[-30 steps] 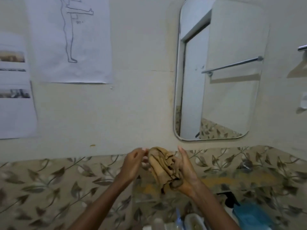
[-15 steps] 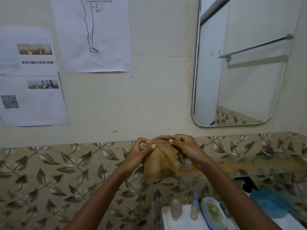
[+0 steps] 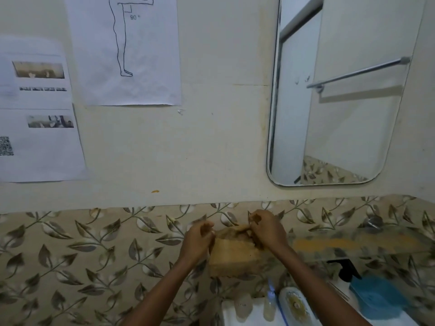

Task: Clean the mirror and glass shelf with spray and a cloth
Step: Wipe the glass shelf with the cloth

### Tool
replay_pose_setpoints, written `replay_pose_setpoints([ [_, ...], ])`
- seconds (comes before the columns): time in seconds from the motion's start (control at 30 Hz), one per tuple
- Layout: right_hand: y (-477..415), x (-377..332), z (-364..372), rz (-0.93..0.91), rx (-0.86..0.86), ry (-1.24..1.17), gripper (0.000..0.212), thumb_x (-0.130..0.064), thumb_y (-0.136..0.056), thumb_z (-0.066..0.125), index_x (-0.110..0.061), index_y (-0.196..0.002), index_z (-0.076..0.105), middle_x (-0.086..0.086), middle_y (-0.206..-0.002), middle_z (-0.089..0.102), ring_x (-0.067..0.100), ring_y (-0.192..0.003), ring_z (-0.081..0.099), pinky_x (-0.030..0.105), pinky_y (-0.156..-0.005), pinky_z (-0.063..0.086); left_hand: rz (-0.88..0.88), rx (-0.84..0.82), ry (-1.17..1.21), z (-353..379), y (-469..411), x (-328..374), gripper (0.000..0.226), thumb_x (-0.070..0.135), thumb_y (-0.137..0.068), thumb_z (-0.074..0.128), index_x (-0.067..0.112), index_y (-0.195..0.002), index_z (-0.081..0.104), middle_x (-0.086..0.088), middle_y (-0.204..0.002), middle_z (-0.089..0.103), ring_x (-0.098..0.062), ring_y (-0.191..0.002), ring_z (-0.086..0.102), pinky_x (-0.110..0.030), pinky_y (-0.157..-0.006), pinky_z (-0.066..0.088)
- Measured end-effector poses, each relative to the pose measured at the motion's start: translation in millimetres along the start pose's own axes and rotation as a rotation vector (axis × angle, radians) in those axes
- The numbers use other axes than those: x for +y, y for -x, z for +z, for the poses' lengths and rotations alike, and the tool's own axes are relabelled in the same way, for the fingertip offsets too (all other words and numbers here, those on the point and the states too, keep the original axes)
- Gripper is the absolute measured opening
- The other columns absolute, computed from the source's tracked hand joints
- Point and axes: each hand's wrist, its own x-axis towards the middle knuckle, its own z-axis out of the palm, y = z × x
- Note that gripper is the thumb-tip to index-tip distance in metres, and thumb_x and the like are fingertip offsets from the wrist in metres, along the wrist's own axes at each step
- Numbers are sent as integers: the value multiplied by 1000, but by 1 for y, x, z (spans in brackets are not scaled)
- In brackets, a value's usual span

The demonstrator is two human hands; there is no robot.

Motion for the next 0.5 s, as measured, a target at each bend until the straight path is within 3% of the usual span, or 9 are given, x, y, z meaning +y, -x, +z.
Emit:
replay_pose_setpoints([
  [0.07,9,-5,4,-131,48,121,23,-10,-88,48,-6,-90,70,7,-93,68,25,-89,61,32,-71,48,27,54,-22,-5,-1,-5,18,4,-88,55,12,-98,68,5,-95,61,-6,-87,56,-4,-63,38],
  [0.13,23,-15,13,-288,-34,116,27,-13,-90,44,-9,-90,70,7,-93,69,21,-87,61,35,-80,50,45,90,-9,-10,-1,-7,20,1,-90,52,11,-94,68,4,-92,63,-7,-85,56,-4,-64,38],
  [0.2,34,-25,28,-418,-149,179,30,-27,-93,39,-15,-102,65,4,-106,66,20,-100,58,36,-91,44,58,111,12,-13,-1,-4,20,0,-90,51,11,-92,68,2,-91,64,-10,-86,58,-7,-66,39],
  [0.3,44,-28,52,-416,-394,358,51,-46,-96,26,-21,-141,33,5,-153,29,25,-141,23,50,-113,17,91,128,39,-11,2,2,21,0,-90,50,13,-90,66,2,-89,65,-10,-85,59,-14,-70,42],
  [0.37,44,-24,61,-393,-469,393,58,-49,-97,20,-25,-149,12,3,-160,8,26,-147,6,54,-116,4,104,123,59,-7,3,7,23,-1,-89,49,14,-89,66,4,-88,65,-6,-82,59,-11,-68,42],
  [0.5,41,-18,64,-399,-462,375,61,-54,-95,18,-28,-149,6,0,-160,5,24,-147,4,54,-116,1,133,127,53,-2,5,16,24,0,-89,50,19,-86,64,13,-80,63,2,-71,54,-2,-60,40],
])
